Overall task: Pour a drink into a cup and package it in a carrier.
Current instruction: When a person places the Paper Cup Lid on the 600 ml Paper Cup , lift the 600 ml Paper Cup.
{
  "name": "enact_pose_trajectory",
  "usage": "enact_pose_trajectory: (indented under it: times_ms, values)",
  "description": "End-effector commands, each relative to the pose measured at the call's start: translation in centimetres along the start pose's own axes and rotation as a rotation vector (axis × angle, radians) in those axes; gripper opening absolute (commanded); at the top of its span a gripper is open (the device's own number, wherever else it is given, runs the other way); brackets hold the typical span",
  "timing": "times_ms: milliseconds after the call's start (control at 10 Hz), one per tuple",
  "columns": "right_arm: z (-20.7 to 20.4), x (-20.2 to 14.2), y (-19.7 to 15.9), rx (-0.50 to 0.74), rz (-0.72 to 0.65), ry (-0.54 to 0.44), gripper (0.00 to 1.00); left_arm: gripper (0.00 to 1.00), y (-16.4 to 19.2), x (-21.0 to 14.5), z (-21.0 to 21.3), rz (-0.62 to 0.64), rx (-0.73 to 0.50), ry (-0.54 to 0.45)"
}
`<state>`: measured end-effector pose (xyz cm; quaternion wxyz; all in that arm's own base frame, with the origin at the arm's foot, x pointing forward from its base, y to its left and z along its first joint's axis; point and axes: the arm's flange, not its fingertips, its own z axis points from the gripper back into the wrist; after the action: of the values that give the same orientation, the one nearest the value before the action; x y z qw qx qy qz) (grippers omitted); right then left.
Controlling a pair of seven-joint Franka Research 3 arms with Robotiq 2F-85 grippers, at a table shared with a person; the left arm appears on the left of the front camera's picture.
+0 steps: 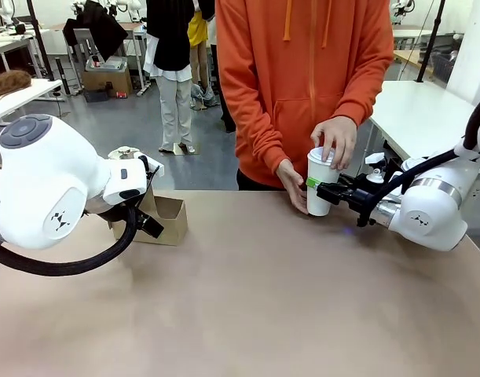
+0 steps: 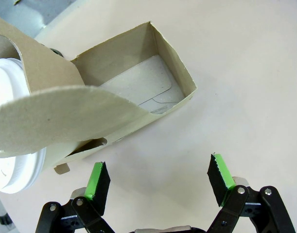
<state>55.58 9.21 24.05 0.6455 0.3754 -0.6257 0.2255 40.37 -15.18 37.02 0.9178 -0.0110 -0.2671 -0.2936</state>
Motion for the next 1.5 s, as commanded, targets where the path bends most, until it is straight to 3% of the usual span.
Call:
enact_pose_trajectory:
  times_ms: [0, 1400]
  values:
    - [-0.11, 0.38, 0.15, 0.0, -0.001, -0.004, 0.8, 1.0, 0.01, -0.01, 0.04, 0.0, -0.002, -0.001]
    - [-0.11, 0.38, 0.15, 0.0, -0.001, -0.004, 0.8, 1.0, 0.01, -0.01, 0.04, 0.0, -0.002, -0.001]
